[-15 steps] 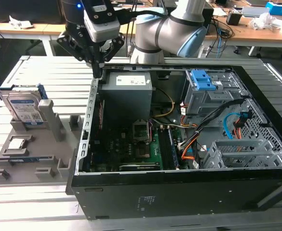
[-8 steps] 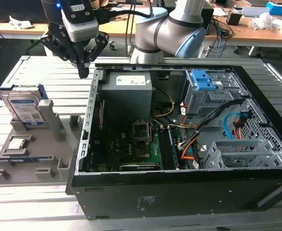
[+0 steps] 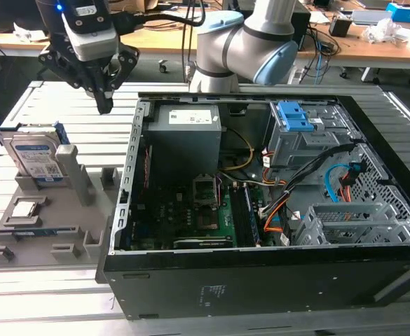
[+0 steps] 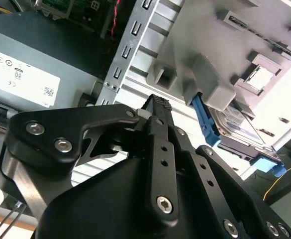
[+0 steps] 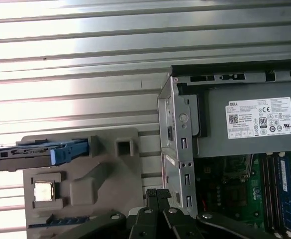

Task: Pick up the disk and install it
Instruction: 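Reach for the disk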

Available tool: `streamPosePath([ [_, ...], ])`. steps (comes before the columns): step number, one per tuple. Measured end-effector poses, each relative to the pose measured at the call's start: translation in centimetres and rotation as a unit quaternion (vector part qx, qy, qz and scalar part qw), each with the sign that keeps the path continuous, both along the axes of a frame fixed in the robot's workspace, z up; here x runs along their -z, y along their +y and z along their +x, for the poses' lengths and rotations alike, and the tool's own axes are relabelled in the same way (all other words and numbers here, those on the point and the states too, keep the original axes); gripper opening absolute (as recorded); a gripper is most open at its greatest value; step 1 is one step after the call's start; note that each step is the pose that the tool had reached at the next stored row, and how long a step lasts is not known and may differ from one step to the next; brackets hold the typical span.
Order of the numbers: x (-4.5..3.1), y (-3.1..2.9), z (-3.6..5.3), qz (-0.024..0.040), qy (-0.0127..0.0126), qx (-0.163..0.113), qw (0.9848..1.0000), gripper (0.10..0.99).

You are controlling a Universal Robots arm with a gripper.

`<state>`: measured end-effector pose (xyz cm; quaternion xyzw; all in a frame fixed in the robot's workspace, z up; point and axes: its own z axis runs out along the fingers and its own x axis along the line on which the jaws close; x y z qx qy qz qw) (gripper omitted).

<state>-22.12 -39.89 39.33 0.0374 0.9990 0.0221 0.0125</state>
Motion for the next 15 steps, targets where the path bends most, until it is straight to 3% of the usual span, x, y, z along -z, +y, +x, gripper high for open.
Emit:
streamPosePath([
  [8,0.0,0.0,-2.37,0.0,0.0,0.0,1.0,0.106],
  [13,0.0,0.0,-4.62,0.0,0.0,0.0,1.0,0.106],
  [15,0.0,0.0,-5.13,0.0,0.0,0.0,1.0,0.106],
])
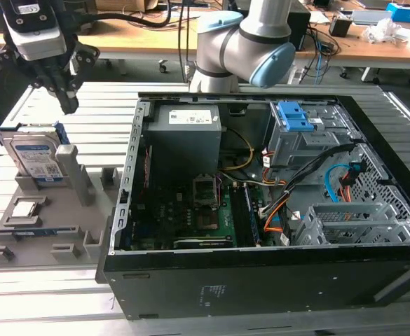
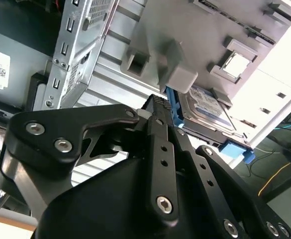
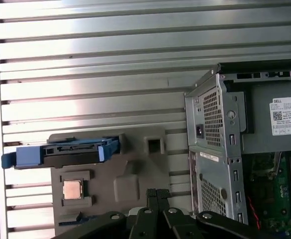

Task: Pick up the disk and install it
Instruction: 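Reach for the disk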

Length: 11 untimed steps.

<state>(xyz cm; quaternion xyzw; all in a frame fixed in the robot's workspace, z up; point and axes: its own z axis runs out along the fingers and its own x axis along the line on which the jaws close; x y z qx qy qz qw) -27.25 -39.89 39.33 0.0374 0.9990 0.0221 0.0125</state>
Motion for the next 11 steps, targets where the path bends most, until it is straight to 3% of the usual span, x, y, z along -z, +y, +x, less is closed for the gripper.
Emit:
streamPosePath([
  [7,0.0,0.0,-2.05,0.0,0.0,0.0,1.0,0.106],
  [11,0.0,0.0,-2.65,0.0,0.0,0.0,1.0,0.106],
])
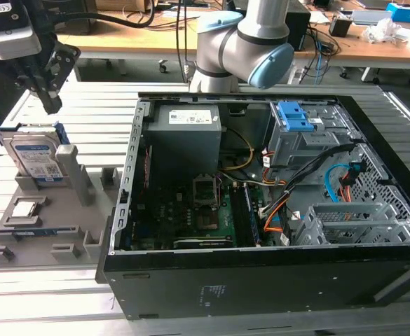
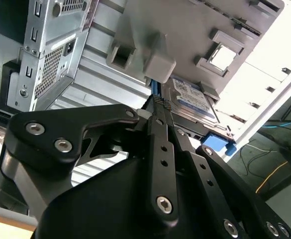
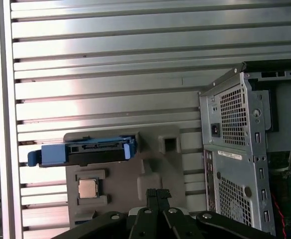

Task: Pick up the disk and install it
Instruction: 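Reach for the disk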

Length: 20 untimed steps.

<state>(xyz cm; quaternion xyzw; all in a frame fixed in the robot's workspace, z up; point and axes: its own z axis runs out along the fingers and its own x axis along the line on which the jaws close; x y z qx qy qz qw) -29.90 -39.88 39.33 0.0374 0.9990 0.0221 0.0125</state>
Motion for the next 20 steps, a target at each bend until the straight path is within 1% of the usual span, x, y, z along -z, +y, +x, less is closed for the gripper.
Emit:
streamPosePath([
  [6,0.01,0.0,-0.71,0.0,-0.0001,0.0,1.0,0.106],
  [11,0.01,0.0,-1.12,0.0,-0.0001,0.0,1.0,0.106],
  [14,0.0,0.0,-1.54,0.0,0.0,0.0,1.0,0.106],
  [16,0.0,0.0,-1.9,0.0,0.0,0.0,1.0,0.106],
  [20,0.0,0.0,-2.91,0.0,0.0,0.0,1.0,0.106],
])
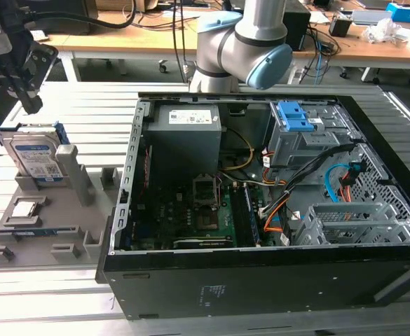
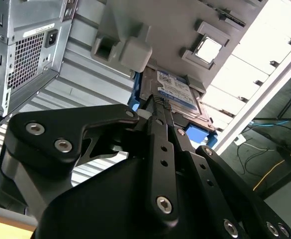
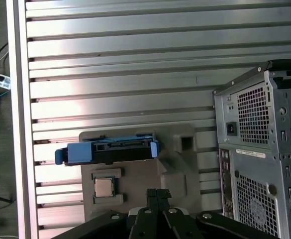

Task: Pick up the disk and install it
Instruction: 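Reach for the disk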

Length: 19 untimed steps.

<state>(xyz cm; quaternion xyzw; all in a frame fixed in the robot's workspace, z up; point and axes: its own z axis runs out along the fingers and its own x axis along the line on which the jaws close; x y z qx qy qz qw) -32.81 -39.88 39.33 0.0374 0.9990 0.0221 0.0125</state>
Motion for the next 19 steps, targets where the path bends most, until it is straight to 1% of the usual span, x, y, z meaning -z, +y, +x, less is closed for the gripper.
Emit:
streamPosePath([
  [2,0.0,0.0,-0.39,0.0,0.0,0.0,1.0,0.106],
  [15,0.0,0.0,-2.01,0.0,0.0,0.0,1.0,0.106],
  [19,0.0,0.0,-2.69,0.0,0.0,0.0,1.0,0.106],
])
